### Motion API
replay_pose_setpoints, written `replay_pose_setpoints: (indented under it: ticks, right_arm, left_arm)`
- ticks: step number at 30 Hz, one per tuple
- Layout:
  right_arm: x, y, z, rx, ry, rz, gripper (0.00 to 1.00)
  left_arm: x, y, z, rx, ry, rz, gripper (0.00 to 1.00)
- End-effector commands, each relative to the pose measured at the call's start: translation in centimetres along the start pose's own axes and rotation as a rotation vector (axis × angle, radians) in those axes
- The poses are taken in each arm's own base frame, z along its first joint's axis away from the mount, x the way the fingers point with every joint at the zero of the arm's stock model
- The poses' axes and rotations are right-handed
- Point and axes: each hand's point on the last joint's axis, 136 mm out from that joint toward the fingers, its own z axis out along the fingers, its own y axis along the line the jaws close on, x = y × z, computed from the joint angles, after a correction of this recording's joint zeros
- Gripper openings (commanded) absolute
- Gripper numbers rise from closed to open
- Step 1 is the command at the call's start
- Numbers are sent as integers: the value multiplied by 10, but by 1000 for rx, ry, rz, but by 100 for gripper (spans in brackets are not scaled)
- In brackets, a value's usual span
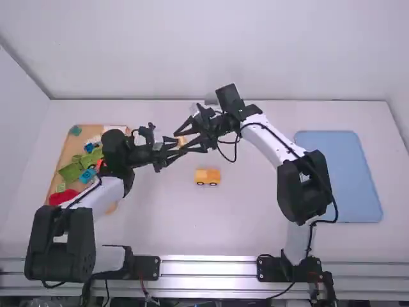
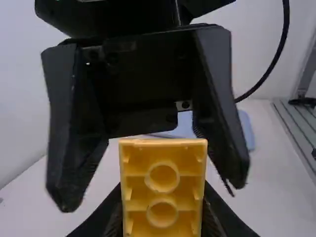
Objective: Assemble lego blocks to make yellow taxi
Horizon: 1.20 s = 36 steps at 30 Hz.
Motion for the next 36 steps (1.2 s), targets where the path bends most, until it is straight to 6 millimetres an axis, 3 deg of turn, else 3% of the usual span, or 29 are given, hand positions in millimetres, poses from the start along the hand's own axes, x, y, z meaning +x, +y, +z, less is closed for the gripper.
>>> replay_pose_setpoints:
  ticks: [1, 3, 7, 9, 10, 12, 13, 14, 17, 19, 20, 22, 26, 28, 29, 32, 33, 36]
  right_arm:
    - [-4, -2, 2, -17, -17, -27, 50]
    - [-4, -2, 0, -14, -18, -27, 42]
    - [-4, -2, 1, -16, -18, -54, 31]
    - [-4, -2, 1, -15, -17, -58, 27]
    - [-4, -3, 0, -14, -18, -64, 25]
    - [-5, -3, 1, -13, -18, -73, 19]
    - [-5, -6, 0, -5, -12, -87, 17]
    - [-5, -8, 0, 0, -7, -91, 17]
    - [-4, -30, -7, 93, 46, -61, 16]
    - [-1, -68, -20, 286, 119, 4, 15]
    - [-1, -68, -20, 286, 119, 4, 15]
    - [3, -109, -42, 540, 175, 85, 14]
    - [24, -148, -99, 951, 284, 237, 14]
    - [36, -148, -115, 1048, 334, 300, 14]
    - [56, -139, -136, 1163, 434, 398, 14]
    - [84, -117, -152, 1261, 564, 547, 14]
    - [108, -94, -163, 1330, 670, 679, 14]
    - [141, -51, -174, 1428, 827, 900, 14]
  left_arm:
    - [1, 2, 0, -8, 1, -12, 5]
    - [1, 14, -1, -76, 4, -58, 6]
    - [-3, 14, 1, -76, -7, -54, 8]
    - [-5, 14, 0, -76, -13, -42, 11]
    - [-6, 15, -1, -81, -15, -36, 18]
    - [-7, 15, -1, -81, -17, -29, 53]
    - [-7, 13, 1, -76, -18, -27, 94]
    - [-7, 13, 1, -76, -18, -28, 99]
    - [-3, 13, 1, -76, -9, -47, 99]
    - [4, 15, -1, -89, 10, -60, 99]
    - [4, 15, -1, -89, 10, -60, 99]
    - [16, 29, -1, -178, 46, -112, 99]
    - [45, 58, -12, -384, 133, -224, 99]
    - [50, 61, -14, -411, 149, -242, 99]
    - [55, 63, -17, -435, 164, -256, 99]
    - [57, 66, -19, -458, 171, -259, 99]
    - [57, 69, -20, -470, 172, -252, 99]
    - [56, 72, -21, -489, 171, -244, 99]
